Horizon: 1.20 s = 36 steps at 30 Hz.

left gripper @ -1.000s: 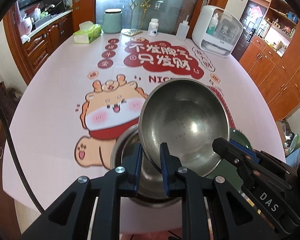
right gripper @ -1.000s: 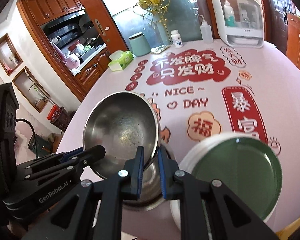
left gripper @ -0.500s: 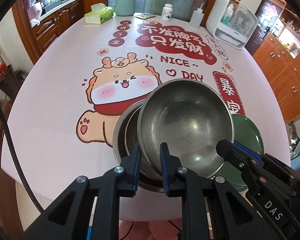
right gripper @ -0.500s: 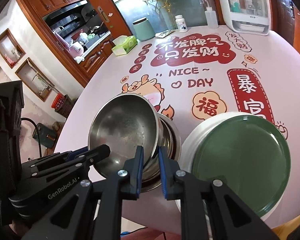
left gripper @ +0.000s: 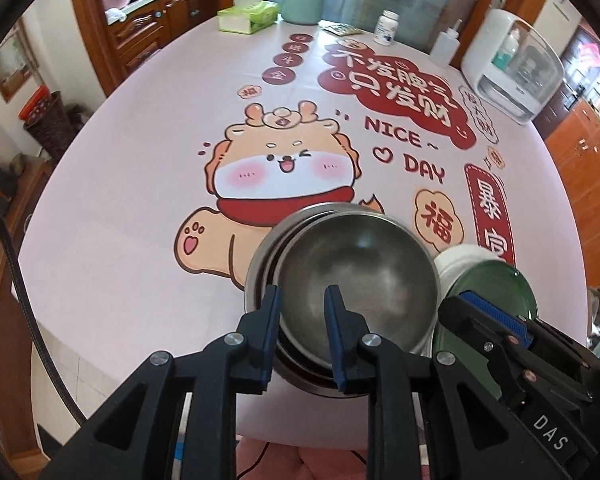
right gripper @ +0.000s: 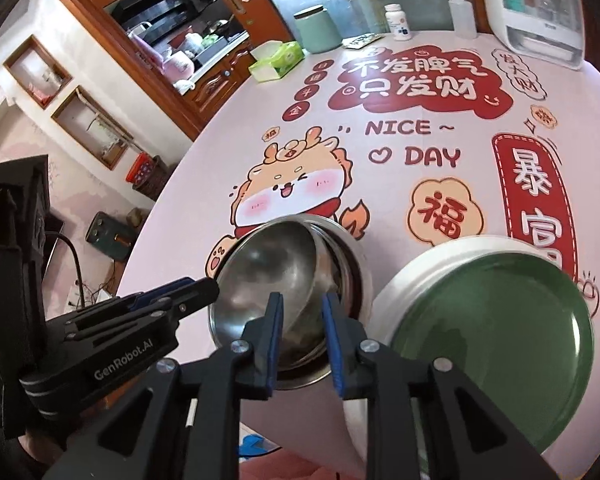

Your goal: Organize plates and bowls

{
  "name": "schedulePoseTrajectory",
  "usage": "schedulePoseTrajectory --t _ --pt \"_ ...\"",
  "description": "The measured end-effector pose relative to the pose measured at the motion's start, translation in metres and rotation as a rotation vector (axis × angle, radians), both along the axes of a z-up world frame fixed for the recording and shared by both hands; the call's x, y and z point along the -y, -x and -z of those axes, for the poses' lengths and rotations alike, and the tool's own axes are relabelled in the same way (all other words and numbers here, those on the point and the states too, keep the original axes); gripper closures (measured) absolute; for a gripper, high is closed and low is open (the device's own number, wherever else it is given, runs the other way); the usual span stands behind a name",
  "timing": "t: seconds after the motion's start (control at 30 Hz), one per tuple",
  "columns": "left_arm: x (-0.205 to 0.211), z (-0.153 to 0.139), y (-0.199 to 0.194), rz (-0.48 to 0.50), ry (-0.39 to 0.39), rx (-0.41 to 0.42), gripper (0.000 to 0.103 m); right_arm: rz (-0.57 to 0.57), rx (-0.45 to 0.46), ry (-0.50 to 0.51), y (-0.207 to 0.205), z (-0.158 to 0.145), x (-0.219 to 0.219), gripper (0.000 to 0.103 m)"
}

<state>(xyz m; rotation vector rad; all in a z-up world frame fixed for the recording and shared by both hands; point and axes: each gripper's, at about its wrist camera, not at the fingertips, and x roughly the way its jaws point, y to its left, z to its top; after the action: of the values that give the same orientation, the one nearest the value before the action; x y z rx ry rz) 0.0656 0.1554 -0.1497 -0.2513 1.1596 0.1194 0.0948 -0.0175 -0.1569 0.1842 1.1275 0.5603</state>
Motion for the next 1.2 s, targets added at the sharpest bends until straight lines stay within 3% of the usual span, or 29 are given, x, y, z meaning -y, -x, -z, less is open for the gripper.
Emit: schedulePoseTrajectory --t 0.3,0.6,0.7,0.77,0.93,1.2 --pt "0.003 -0.004 0.012 -0.062 0.012 0.025 0.074 -0.06 -0.028 -0.022 0.001 0.004 0.006 0.08" --pt "0.003 0.003 0.026 -0.096 0.034 0.018 0.069 -0.066 -0.114 -0.05 0.006 0.018 0.019 0.072" --pt "0.001 0.001 0.026 -0.103 0.043 0.031 0.061 -0.054 -0.144 -0.075 0.004 0.02 0.026 0.071" --pt "-0.001 0.0 0.025 -0.104 0.048 0.051 0.053 -0.034 -0.161 -0.086 0.002 0.02 0.03 0.066" --pt "-0.009 -0.003 0.017 -0.066 0.066 0.082 0.052 0.029 -0.186 -0.1 -0.004 0.022 0.038 0.059" --pt "-0.03 -0.01 0.001 0.047 0.084 0.1 0.039 0.188 -0.242 -0.134 -0.004 0.023 0.042 0.045"
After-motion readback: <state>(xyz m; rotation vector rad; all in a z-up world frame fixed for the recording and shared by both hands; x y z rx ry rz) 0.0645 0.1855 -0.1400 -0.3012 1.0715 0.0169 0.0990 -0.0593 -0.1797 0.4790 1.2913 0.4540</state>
